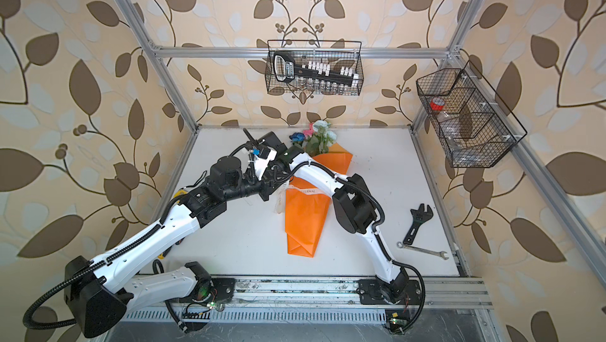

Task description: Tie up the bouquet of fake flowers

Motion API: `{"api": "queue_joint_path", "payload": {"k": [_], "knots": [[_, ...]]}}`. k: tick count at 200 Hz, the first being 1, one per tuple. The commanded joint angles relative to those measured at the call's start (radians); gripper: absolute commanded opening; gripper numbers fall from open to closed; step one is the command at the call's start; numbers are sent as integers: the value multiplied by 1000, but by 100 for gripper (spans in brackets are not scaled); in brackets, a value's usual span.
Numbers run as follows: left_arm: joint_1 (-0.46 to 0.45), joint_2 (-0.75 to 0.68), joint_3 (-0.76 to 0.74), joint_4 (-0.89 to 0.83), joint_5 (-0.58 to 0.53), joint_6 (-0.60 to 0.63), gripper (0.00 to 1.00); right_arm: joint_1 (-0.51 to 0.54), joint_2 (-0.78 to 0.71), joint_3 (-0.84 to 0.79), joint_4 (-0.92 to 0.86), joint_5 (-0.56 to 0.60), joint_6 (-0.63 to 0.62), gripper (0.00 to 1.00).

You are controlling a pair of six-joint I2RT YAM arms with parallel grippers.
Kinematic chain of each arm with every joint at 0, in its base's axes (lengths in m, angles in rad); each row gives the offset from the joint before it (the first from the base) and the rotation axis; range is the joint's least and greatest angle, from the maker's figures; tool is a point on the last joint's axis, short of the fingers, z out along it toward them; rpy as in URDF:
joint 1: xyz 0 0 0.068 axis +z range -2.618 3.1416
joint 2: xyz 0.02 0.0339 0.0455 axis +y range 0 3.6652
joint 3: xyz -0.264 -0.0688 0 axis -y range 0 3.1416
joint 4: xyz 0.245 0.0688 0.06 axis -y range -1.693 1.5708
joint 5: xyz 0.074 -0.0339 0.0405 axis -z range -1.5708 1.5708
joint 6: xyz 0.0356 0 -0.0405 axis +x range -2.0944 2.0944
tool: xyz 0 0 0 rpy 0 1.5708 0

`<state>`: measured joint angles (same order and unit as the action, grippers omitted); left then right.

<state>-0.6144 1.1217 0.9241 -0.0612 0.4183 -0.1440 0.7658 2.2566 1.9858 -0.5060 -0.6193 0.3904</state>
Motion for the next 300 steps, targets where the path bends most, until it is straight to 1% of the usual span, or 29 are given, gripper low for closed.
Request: {"api": "queue_joint_path", "payload": {"k": [1,19,26,37,49,71,79,97,115,130,138,149,156,162,168,178,182,186,193,199,216,228,248,252,273,287,300], "knots": [[1,20,32,113,-15,26,0,-10,-84,-75,3,56,-30,56],[1,48,53,110,-57,19,0,-57,-116,-90,5,83,-21,67],[0,61,65,106,-71,17,0,-69,-125,-90,10,77,-11,68],[1,85,85,95,-94,13,0,-124,-139,-91,20,57,2,70],[1,108,102,90,-114,11,0,-159,-154,-97,49,18,21,72],[0,141,121,96,-131,2,0,-178,-166,-96,72,-33,38,74],[1,148,121,105,-129,-3,0,-177,-158,-98,82,-54,49,72],[0,156,120,119,-114,-9,0,-172,-124,-114,135,-139,95,65],[1,158,113,133,-99,-11,0,-140,-63,-103,155,-193,102,59],[0,153,106,138,-76,-4,0,-94,3,-58,168,-286,104,56],[-1,149,104,135,-65,-1,0,-77,40,-18,162,-329,100,55],[1,143,101,132,-58,5,0,-34,82,38,130,-350,84,57],[1,138,100,129,-62,7,0,-24,106,79,71,-326,57,58],[1,134,100,125,-68,10,0,-19,127,122,-9,-263,25,60],[0,129,100,122,-73,11,0,-22,154,175,-120,-148,-13,61],[1,126,102,118,-82,9,0,-31,221,296,-316,85,-51,63],[1,125,103,117,-82,6,0,-36,243,334,-376,148,-61,64],[1,125,104,115,-83,5,0,-40,258,354,-418,182,-72,65],[1,125,103,116,-83,6,0,-45,259,349,-448,200,-91,66],[0,125,103,118,-82,6,0,-42,233,310,-438,204,-101,68],[0,129,100,122,-93,0,0,-31,112,122,-292,187,-101,76],[1,130,99,127,-97,-6,0,-40,65,78,-264,172,-98,76],[1,130,105,122,-106,-7,0,-69,-2,58,-261,221,-78,74],[1,129,104,120,-111,-8,0,-100,-20,53,-259,233,-73,74],[1,117,107,121,-175,-21,0,-178,-135,-12,-221,290,-45,73],[8,113,121,117,-224,-36,0,-238,-221,-94,-171,336,-9,73],[36,122,153,101,-247,-69,0,-307,-312,-192,-118,380,34,72]]}}
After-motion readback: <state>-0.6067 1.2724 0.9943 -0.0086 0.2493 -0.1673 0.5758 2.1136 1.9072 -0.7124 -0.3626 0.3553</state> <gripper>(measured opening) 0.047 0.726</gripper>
